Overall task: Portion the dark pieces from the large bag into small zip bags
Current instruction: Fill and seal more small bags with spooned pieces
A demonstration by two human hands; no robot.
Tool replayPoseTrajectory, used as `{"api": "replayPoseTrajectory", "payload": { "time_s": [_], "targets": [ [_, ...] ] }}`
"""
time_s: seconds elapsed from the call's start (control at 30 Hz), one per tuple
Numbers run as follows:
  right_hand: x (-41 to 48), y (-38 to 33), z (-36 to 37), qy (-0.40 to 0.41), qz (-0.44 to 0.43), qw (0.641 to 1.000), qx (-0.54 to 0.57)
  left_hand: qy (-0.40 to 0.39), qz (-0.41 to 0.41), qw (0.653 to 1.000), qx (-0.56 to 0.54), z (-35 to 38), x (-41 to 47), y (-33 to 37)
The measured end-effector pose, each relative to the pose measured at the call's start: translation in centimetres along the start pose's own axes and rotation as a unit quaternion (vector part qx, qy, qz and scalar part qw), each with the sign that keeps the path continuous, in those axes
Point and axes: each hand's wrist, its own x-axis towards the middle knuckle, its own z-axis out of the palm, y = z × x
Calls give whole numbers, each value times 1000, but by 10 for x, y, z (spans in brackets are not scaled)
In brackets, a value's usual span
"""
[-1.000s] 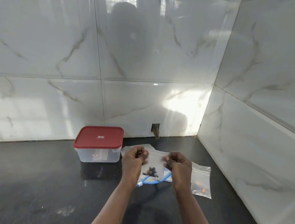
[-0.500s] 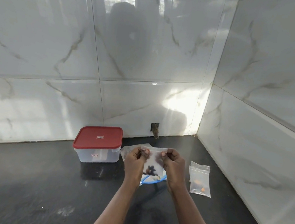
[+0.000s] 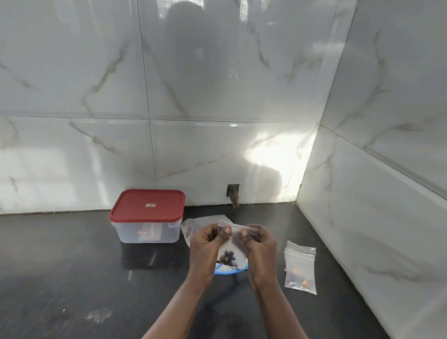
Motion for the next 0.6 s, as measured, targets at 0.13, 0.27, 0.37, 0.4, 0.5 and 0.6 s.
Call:
{"api": "replayPoseTrajectory", "payload": {
  "time_s": [0.13,0.27,0.37,0.4,0.5,0.6],
  "targets": [
    [-2,-1,0,13,6,1000,-12,-15,-13,1000,2,7,-7,5],
    [-2,-2,-1,47,9,998,-41,-2,-7,1000,9,13,-10,0],
    [-1,-3,-8,56,1,997,-49,-28,-17,999,-5,15,-16,0],
    [-1,-2,-10,54,0,997,-57,-40,-20,999,-6,15,-18,0],
    [-3,1,-16,34,10,999,-39,-48,-23,999,0,20,-23,0],
    [-4,2,-25,5,41,999,8,-32,-28,999,-5,24,-23,-6]
  ]
}}
